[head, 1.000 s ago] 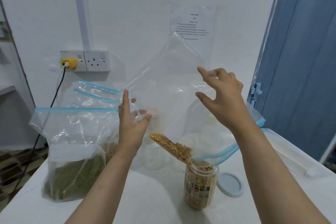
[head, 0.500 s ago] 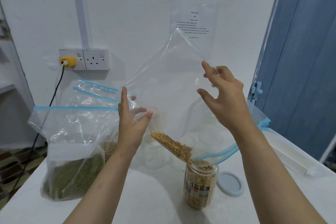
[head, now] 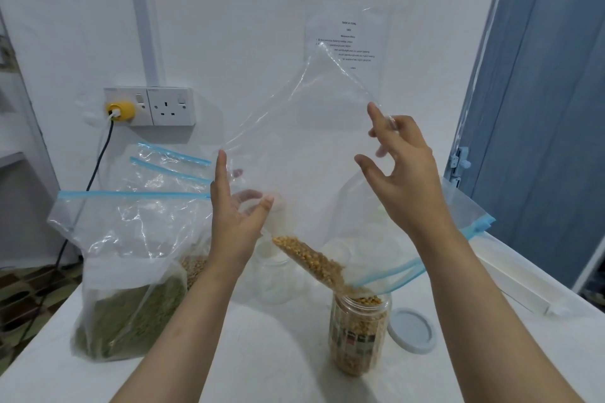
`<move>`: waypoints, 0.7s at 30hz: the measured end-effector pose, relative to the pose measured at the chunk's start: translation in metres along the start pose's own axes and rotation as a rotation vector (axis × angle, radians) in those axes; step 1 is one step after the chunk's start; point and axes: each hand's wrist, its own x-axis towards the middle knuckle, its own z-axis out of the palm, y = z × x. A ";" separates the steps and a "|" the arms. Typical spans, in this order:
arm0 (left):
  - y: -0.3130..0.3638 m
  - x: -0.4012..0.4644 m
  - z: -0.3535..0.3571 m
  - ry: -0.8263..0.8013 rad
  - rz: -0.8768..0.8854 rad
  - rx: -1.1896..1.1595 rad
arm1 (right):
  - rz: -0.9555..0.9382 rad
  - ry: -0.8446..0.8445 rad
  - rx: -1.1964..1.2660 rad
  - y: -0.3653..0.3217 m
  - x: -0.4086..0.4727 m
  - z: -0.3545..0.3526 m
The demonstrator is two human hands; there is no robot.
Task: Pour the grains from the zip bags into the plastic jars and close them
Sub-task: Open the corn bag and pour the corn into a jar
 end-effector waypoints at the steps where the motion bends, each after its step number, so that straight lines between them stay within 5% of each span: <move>1: 0.001 0.000 0.000 0.003 -0.001 -0.004 | 0.006 -0.003 0.003 0.000 0.000 0.000; 21: 0.008 0.002 0.005 0.001 0.028 -0.003 | 0.014 0.053 0.032 0.006 -0.001 -0.002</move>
